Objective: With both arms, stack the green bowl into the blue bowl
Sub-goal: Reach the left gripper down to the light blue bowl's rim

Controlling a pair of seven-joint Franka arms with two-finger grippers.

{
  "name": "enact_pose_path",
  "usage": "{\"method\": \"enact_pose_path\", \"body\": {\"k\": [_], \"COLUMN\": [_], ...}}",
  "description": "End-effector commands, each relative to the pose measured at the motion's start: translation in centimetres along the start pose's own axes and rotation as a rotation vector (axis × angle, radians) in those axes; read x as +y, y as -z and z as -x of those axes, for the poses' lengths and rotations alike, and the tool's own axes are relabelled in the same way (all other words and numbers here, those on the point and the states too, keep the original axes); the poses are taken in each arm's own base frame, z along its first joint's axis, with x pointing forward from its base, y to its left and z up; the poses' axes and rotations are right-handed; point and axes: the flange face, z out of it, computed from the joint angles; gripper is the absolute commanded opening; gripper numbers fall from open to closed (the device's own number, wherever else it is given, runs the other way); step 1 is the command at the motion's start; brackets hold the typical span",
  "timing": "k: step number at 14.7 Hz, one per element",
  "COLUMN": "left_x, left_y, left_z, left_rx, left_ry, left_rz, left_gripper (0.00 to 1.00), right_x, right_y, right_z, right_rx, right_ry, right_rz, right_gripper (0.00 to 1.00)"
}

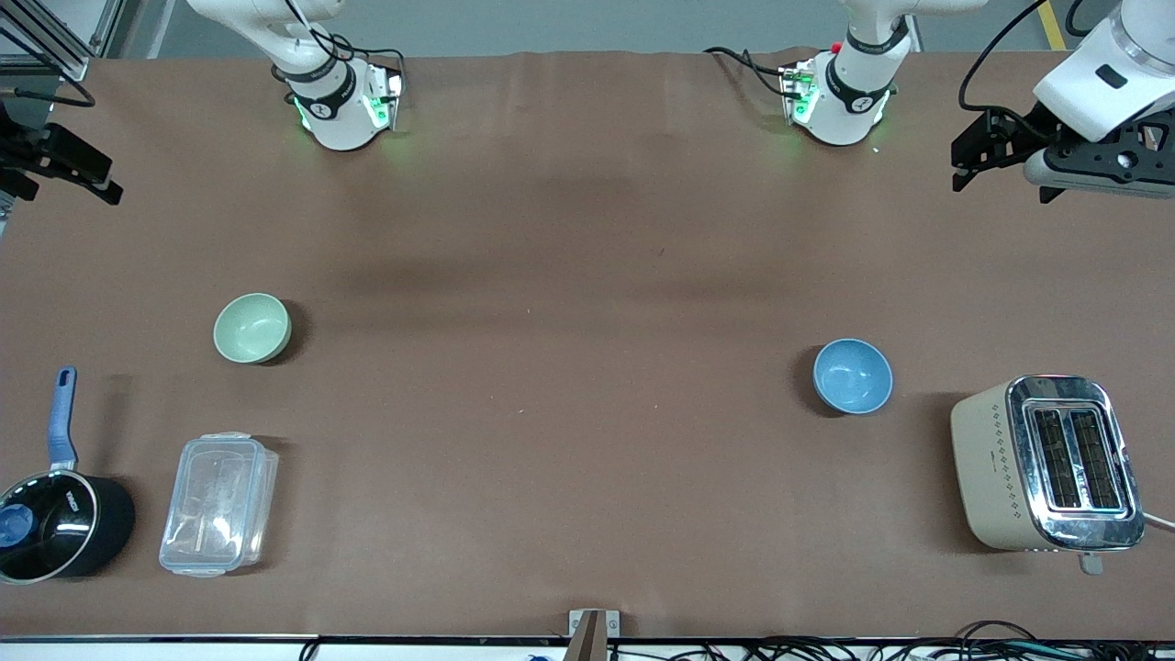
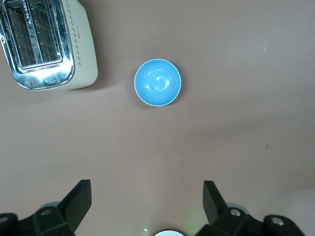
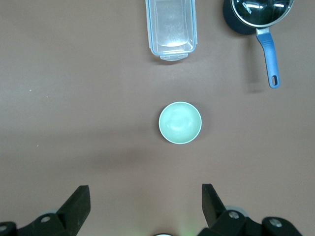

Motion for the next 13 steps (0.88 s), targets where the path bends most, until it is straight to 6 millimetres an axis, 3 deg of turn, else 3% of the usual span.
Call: {"method": "enact_pose_path", "body": {"k": [1, 4, 5, 9, 13], "left_x": [-0.3, -0.7, -0.8, -0.8, -1.1], "left_y": [0.4, -0.4, -1.8, -10.2, -20.5], "left_z": [-0.7, -3.0, -4.2, -6.8, -7.2], "left_rx": [0.01, -0.013, -0.057, -0.111, -0.03], "left_ry": [0.008, 0.008, 0.002, 0.003, -0.004], "left_rz": [0.016, 0.015, 0.022, 0.022, -0.005], "left_gripper": [1.0, 1.0, 1.0, 1.0, 1.0], "right_x": [1.8, 2.1, 2.2, 2.0, 1.5], "right_y": [-0.4, -2.3, -2.4, -2.8, -3.0], "right_z": [-0.3, -1.8, -2.5, -3.0, -3.2], "right_rx": [-0.036, -0.042, -0.042, -0.047, -0.045], "right_ry": [0.043, 0.05, 0.047, 0.049, 0.06], "right_rz": [0.002, 0.007, 0.01, 0.006, 0.007], "right_gripper": [1.0, 1.0, 1.0, 1.0, 1.0]}}
